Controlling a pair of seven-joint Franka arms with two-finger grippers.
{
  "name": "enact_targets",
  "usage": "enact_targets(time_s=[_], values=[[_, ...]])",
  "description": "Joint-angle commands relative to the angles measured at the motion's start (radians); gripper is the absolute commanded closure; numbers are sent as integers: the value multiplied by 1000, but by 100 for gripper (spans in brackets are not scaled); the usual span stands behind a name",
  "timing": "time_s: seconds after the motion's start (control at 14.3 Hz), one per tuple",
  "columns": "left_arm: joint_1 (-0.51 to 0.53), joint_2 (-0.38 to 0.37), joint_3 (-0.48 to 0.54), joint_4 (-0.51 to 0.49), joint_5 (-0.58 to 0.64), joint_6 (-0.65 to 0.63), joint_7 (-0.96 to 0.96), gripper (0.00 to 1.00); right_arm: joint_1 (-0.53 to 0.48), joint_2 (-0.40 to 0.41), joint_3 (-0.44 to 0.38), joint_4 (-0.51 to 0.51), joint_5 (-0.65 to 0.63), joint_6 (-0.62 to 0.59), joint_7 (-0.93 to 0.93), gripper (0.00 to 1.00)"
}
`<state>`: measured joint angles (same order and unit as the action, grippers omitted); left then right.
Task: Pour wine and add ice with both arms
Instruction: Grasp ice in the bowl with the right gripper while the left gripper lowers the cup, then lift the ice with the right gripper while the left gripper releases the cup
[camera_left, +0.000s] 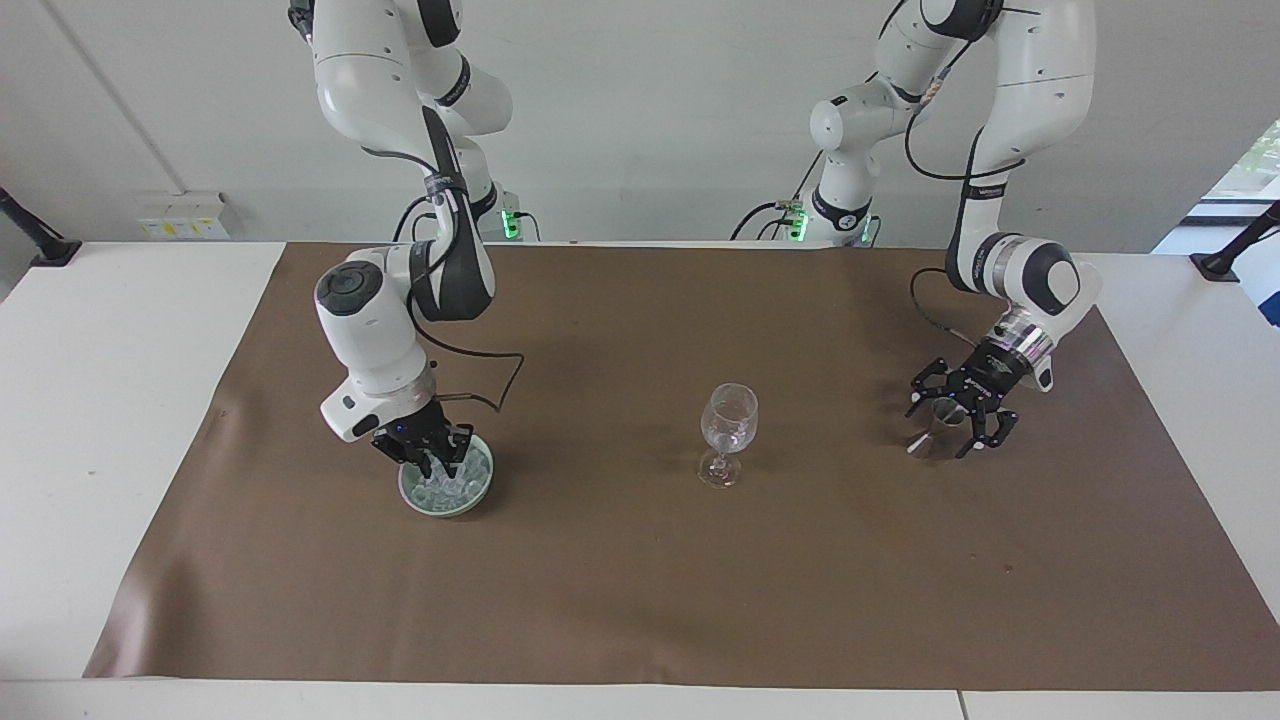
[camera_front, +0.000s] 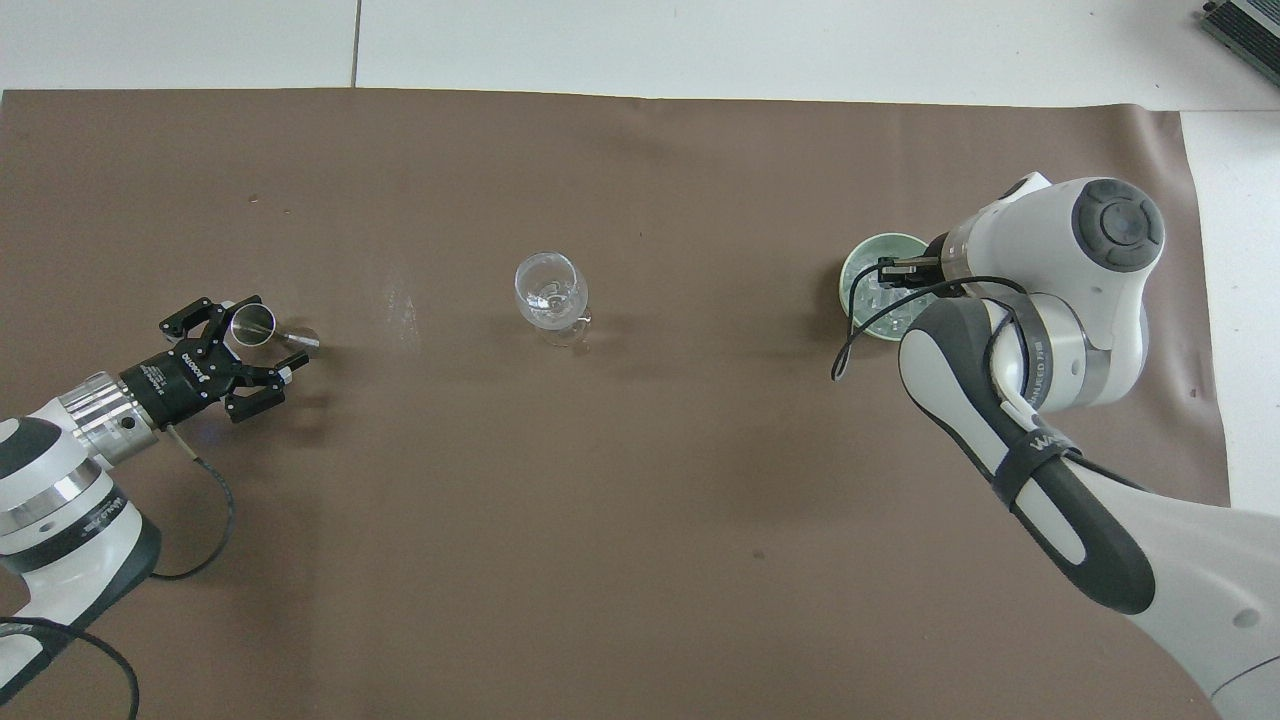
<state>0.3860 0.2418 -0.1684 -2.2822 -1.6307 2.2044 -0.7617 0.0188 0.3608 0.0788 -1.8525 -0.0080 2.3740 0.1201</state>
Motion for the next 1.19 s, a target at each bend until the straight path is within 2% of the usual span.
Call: enact_targets(time_s=[0.0, 0.28, 0.56, 0.91, 1.12], values=[[20, -9, 1, 1, 52, -11, 9, 0, -5, -19, 6, 30, -24, -53, 21, 87], [80, -35, 1, 6, 187, -43, -4, 0, -5, -48, 9, 117, -3, -166, 29, 91], [135, -52, 3, 62, 392, -95, -27, 0, 1, -75, 24, 226, 54, -277, 113, 92], [148, -71, 4, 164, 567, -144, -39, 0, 3, -79, 136, 288, 72, -274, 350, 92], [151, -70, 4, 251, 688, -189, -36, 0, 81, -77, 165, 312, 60, -265, 490, 92]])
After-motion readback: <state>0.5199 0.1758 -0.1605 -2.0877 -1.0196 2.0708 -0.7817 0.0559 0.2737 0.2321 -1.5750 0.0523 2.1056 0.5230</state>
